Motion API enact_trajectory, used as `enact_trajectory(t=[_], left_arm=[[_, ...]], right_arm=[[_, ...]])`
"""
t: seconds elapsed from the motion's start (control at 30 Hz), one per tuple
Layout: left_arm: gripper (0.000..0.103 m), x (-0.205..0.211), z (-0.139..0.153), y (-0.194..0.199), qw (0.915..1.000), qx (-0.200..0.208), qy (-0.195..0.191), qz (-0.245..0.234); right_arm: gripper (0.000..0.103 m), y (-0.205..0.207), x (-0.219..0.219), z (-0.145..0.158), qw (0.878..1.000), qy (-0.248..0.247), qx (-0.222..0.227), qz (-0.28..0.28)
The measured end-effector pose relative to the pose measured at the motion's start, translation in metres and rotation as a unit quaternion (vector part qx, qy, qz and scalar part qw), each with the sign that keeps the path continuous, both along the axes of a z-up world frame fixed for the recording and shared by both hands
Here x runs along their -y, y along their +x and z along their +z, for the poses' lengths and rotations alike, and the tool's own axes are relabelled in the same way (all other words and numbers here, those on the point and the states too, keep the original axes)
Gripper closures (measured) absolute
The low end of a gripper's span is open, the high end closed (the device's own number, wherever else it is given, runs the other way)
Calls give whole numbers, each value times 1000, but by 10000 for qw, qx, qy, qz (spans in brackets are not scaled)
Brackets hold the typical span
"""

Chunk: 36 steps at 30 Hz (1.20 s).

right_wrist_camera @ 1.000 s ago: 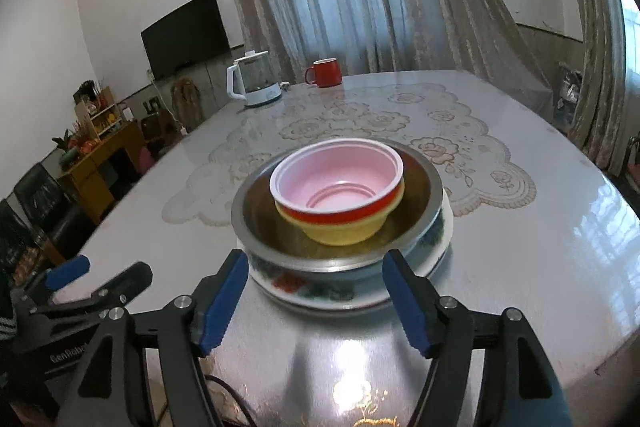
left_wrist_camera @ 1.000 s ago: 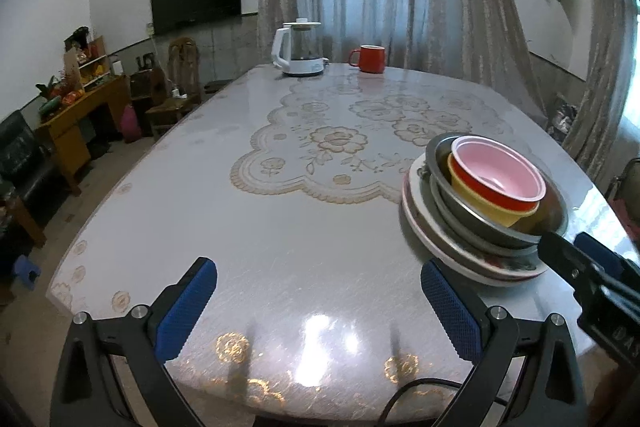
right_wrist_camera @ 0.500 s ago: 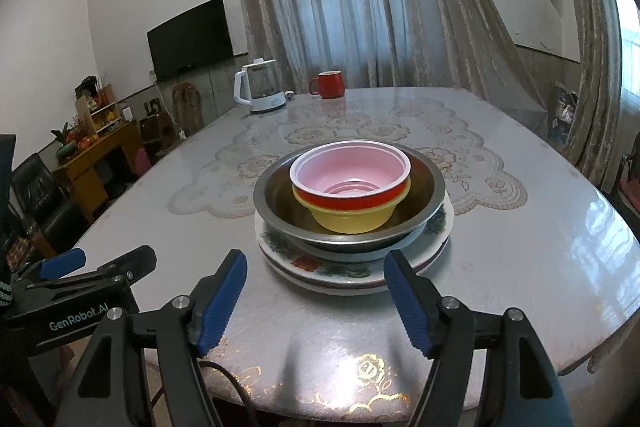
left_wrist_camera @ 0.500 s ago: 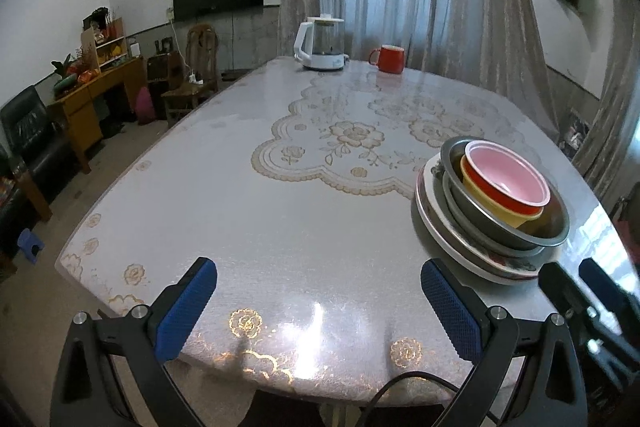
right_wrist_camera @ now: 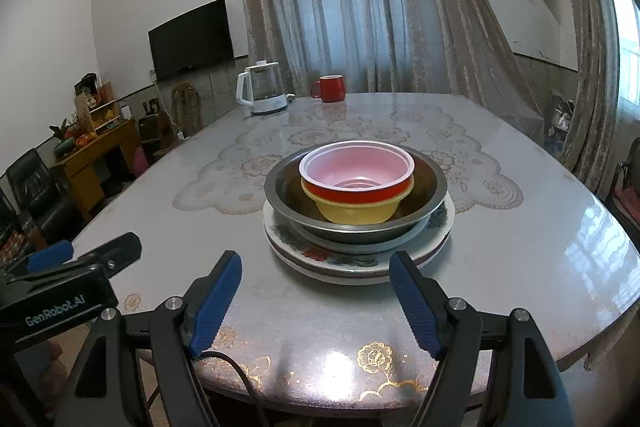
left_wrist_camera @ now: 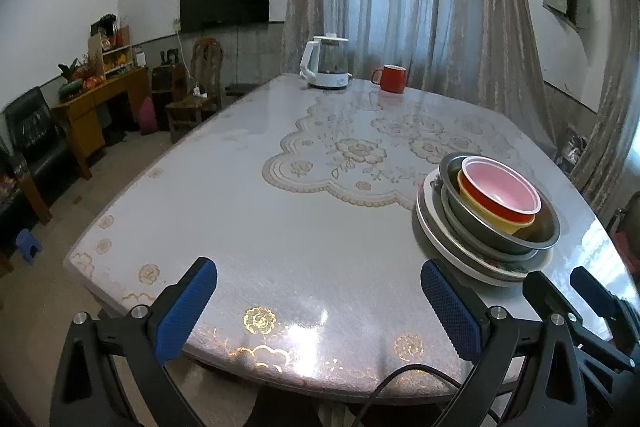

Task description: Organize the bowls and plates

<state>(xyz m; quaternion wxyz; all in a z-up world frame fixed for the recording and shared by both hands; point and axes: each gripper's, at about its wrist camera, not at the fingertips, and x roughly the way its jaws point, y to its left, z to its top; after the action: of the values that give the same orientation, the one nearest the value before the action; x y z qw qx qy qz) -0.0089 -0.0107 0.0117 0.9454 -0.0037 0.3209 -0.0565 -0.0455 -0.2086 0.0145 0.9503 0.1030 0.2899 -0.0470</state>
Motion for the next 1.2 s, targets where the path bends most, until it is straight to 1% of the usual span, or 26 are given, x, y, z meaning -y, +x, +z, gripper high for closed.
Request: enact_trajectory(t=[0.2, 0.37, 0.5, 0.83, 1.2], left_arm=[[0, 5, -1, -1, 9999, 9, 118, -48], [0, 2, -2, 1, 9998, -30, 127, 128], [0, 1, -3, 2, 9998, -59, 119, 158], [0, 6, -4, 1, 9994, -92, 314, 84], [0, 5, -2, 0, 9997, -112, 204, 31]], right_arm=[[25, -1, -3, 0, 10000, -18, 9, 59], [25, -1, -2, -2, 10000, 39, -23, 59], [25, 0, -1, -3, 10000, 62, -41, 47], [25, 0, -1, -4, 9999, 104, -73, 44], [25, 0, 0, -5, 9999, 128, -100, 47]])
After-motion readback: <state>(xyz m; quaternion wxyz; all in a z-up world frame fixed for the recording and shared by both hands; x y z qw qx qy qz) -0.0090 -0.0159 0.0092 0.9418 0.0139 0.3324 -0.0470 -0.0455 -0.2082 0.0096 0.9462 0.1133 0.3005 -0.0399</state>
